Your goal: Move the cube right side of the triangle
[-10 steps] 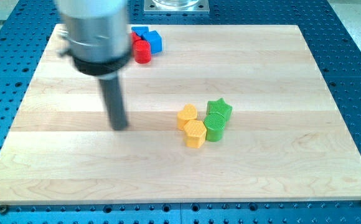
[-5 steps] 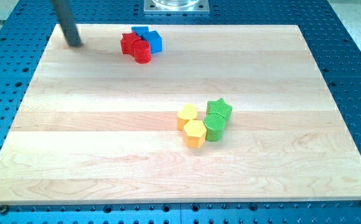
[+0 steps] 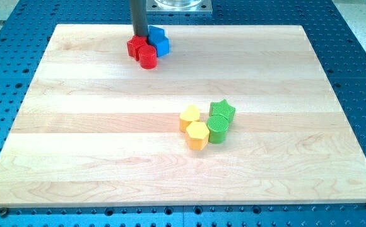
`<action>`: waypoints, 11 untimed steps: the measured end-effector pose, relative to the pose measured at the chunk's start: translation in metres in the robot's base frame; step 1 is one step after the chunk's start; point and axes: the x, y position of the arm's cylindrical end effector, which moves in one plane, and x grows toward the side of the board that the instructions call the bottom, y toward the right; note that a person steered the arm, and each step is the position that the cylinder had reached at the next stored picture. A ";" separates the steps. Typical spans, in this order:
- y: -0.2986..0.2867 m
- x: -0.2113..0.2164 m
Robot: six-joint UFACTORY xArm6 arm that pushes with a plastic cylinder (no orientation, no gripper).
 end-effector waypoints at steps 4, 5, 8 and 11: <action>0.012 0.062; 0.035 0.066; 0.111 0.036; -0.002 0.038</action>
